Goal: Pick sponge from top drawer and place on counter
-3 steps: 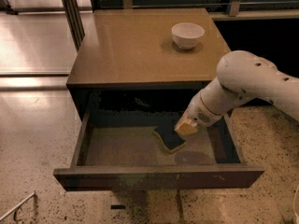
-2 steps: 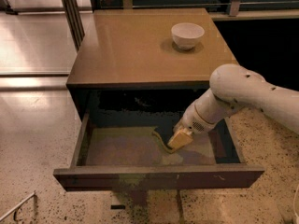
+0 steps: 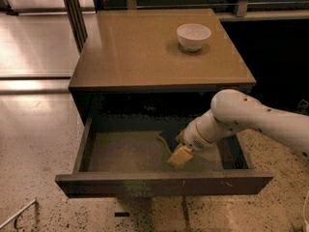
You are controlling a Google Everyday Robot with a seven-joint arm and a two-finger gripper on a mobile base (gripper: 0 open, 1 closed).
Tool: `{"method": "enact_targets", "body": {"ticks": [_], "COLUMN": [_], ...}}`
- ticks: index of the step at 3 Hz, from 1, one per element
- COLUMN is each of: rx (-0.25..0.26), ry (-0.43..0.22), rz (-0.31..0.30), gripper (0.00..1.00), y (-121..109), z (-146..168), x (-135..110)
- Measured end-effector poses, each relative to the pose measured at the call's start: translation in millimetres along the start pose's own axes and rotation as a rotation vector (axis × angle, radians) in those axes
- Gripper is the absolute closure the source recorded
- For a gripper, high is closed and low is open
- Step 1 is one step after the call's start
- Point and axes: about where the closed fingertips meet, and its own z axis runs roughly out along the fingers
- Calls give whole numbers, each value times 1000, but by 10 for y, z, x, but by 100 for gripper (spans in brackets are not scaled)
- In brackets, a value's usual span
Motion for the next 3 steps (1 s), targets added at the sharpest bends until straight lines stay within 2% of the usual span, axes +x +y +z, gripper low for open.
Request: {"method": "enact_targets", "body": {"ticks": [1, 3], "rx": [20, 73], "ry": [-24, -31], "rz": [-44, -120], "gripper": [30, 9], "y": [-108, -290], "z": [193, 249], "x": [-35, -218]}}
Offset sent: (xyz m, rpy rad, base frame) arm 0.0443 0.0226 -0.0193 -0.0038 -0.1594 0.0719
